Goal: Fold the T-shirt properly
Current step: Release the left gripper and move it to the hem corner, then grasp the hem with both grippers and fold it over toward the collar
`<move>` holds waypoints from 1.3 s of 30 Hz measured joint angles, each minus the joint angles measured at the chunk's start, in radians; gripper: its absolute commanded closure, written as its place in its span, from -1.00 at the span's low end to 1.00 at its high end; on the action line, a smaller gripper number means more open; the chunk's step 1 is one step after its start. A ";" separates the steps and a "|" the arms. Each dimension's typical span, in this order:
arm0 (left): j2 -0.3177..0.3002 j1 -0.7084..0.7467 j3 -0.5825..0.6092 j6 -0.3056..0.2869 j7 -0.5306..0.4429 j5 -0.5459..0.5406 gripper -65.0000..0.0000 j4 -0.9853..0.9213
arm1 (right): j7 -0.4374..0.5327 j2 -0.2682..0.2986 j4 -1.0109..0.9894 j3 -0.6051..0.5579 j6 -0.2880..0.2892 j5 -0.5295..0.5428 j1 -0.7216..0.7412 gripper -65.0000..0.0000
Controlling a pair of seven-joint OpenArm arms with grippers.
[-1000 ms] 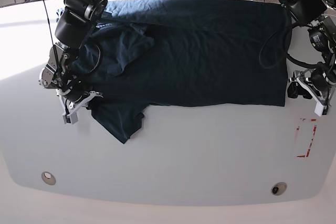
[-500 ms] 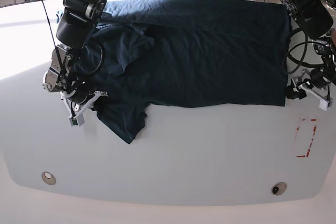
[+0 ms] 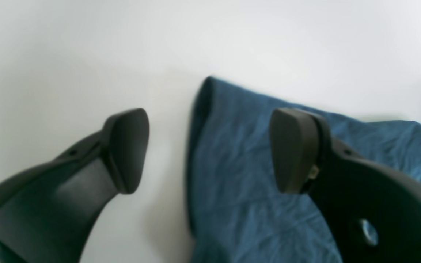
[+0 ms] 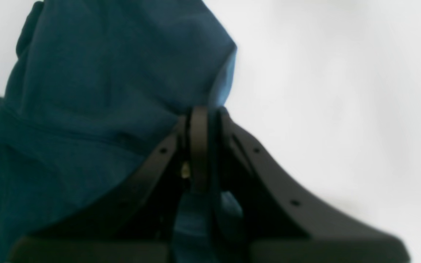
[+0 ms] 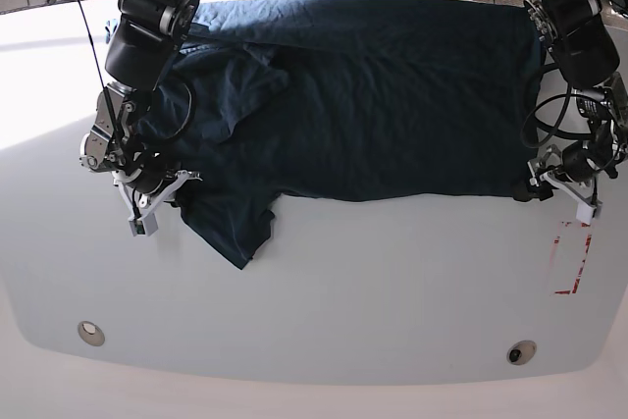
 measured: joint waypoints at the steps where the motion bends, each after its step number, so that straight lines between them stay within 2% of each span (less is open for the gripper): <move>1: 0.004 -0.004 0.004 -0.001 -0.002 -0.004 -0.48 -0.003 | 0.000 0.000 0.000 0.000 0.000 0.000 0.000 0.99; 4: 0.023 -0.008 0.005 -0.002 -0.002 -0.002 -0.31 0.001 | 0.000 0.000 0.000 0.001 0.000 0.001 0.000 0.99; 8: 0.044 -0.008 0.008 -0.019 0.014 -0.008 0.24 0.002 | 0.000 0.000 0.000 0.001 0.000 0.000 0.000 0.99; 9: 0.047 -0.008 0.008 -0.023 0.021 -0.007 0.45 0.002 | 0.000 0.000 0.000 0.001 0.000 0.000 0.000 0.99; 10: 0.051 -0.008 0.008 -0.022 0.027 -0.006 0.54 0.002 | 0.000 0.000 0.000 0.001 0.000 0.000 0.000 0.99; 11: 0.052 -0.007 0.008 -0.022 0.037 -0.003 0.77 0.002 | 0.000 0.000 0.000 0.001 0.000 0.000 0.000 0.99; 12: 0.054 -0.005 0.010 -0.022 0.041 -0.001 0.85 0.002 | 0.000 0.000 0.000 0.001 0.000 0.001 0.000 0.99; 23: 0.055 0.006 0.064 -0.021 0.067 0.011 0.97 0.061 | -0.040 0.003 0.073 -0.003 0.004 -0.023 -0.014 1.00; 27: 0.064 0.024 0.067 -0.014 0.129 0.044 0.97 0.163 | -0.073 0.003 0.153 -0.004 0.004 -0.023 -0.031 1.00; 33: 0.086 0.067 0.059 -0.015 0.203 0.035 0.97 0.413 | -0.172 0.003 0.302 -0.003 0.006 -0.016 -0.045 1.00; 39: 0.106 0.122 0.066 -0.026 0.278 0.022 0.97 0.616 | -0.228 0.003 0.449 -0.004 0.007 -0.003 -0.097 1.00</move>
